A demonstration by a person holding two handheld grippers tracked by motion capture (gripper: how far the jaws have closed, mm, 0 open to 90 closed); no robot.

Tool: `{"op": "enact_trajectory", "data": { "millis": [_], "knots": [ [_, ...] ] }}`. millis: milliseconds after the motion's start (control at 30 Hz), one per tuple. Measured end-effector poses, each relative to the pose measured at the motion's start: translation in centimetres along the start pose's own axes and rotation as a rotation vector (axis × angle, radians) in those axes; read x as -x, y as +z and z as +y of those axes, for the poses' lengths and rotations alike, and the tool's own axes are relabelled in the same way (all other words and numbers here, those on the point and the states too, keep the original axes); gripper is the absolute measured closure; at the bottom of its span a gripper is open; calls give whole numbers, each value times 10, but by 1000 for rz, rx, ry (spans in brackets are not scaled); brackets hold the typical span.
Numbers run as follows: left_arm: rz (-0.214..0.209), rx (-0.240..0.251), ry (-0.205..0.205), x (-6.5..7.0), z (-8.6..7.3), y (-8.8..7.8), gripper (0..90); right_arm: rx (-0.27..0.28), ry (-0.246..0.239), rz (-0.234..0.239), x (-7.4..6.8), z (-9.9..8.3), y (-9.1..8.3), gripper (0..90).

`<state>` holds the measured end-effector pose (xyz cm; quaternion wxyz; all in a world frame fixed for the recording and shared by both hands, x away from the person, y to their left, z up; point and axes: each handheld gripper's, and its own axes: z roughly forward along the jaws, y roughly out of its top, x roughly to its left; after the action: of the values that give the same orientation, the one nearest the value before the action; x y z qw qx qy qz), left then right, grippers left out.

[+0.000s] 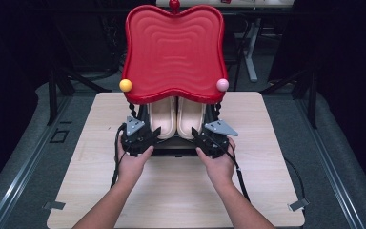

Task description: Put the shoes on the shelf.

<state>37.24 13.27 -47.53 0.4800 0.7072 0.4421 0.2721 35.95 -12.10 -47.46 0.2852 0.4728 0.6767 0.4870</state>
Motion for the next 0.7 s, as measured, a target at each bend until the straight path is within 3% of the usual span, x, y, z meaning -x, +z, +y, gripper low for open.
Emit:
{"op": "enact_trajectory", "data": {
  "millis": [200,367,700],
  "knots": [
    [13,5,25,1,0,2,545,-7,-3,4,4,2,3,615],
    [18,-20,41,1,4,3,562,-12,-8,1,4,4,4,619],
    [22,-9,37,1,4,4,572,-17,-14,-4,4,5,5,618]
  ]
}}
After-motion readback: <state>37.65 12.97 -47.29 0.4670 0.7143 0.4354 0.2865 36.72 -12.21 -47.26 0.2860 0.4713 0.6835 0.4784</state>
